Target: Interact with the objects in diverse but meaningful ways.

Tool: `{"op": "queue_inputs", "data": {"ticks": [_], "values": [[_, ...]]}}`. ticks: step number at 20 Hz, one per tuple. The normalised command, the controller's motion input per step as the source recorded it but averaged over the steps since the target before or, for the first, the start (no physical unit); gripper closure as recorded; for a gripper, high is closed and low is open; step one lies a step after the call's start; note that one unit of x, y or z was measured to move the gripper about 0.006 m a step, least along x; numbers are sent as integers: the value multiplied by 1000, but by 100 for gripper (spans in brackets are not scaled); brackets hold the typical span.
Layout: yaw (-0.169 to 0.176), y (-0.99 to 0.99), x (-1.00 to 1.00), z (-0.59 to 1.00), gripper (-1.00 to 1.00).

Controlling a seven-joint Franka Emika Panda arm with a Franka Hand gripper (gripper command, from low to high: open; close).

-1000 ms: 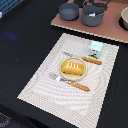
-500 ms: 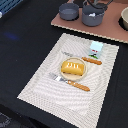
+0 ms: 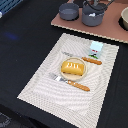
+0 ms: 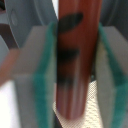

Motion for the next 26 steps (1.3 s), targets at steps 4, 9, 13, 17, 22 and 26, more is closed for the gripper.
{"op": "queue_inputs", "data": {"ticks": [4,9,13,17,22,26], "values": [[-12,0,-48,0,-100],[-37,-32,-102,181,-100],[-63,-253,-18,279,-100],[-67,-415,121,246,-100],[-19,-378,425,383,-100],[0,-291,700,209,-100]]}}
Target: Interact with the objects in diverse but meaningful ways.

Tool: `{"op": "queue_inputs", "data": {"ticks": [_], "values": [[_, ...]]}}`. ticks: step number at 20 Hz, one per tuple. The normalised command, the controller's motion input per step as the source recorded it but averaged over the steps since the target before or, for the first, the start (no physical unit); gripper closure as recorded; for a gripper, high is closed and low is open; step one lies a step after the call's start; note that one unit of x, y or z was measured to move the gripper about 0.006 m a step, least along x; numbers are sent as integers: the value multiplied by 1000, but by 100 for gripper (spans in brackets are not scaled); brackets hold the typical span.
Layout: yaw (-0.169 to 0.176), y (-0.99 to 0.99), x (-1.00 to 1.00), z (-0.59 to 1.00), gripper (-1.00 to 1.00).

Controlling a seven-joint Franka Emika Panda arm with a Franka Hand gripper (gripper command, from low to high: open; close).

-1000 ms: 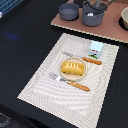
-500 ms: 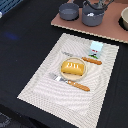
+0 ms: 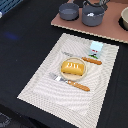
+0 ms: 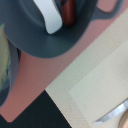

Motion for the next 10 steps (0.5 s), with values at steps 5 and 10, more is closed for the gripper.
{"op": "queue_inputs", "data": {"ticks": [5,10], "values": [[12,-230,835,206,-100],[10,-238,814,330,-100]]}}
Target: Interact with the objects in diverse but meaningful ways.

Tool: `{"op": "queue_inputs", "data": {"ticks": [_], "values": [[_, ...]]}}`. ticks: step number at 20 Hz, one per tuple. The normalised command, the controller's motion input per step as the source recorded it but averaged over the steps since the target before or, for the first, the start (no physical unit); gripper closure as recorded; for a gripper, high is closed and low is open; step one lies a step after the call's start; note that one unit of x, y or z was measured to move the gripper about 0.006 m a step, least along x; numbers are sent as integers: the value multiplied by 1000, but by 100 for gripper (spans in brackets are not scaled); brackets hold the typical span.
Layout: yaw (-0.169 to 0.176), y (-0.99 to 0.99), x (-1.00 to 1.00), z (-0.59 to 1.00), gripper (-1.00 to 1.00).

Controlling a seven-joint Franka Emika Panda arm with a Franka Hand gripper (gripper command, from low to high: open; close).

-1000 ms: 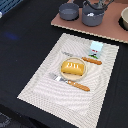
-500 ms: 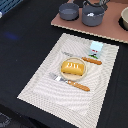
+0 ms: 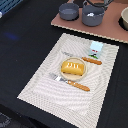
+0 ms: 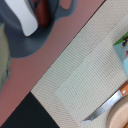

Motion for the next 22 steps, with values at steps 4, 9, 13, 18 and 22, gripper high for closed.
{"op": "queue_inputs", "data": {"ticks": [4,9,13,18,22], "values": [[21,-367,620,197,-100],[47,-475,417,15,-100],[153,-530,306,0,-100],[122,-544,325,0,-100],[64,-520,368,0,-100]]}}
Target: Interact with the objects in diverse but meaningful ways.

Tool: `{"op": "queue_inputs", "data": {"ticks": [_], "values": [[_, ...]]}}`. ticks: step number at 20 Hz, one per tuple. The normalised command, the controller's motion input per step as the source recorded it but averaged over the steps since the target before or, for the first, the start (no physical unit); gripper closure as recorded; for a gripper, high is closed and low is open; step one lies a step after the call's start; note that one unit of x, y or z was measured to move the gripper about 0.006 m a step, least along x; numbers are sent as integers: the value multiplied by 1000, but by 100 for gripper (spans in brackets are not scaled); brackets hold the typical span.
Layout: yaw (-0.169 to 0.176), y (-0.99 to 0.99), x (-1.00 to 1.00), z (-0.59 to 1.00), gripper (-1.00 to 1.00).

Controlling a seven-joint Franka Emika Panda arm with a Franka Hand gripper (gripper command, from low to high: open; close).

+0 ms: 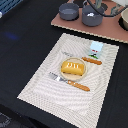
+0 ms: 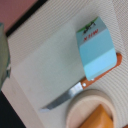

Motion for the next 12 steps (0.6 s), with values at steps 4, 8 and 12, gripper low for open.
{"op": "queue_inputs", "data": {"ticks": [4,8,12], "values": [[11,-499,476,0,-100],[0,-364,426,-26,-100],[0,-206,450,-100,-100]]}}
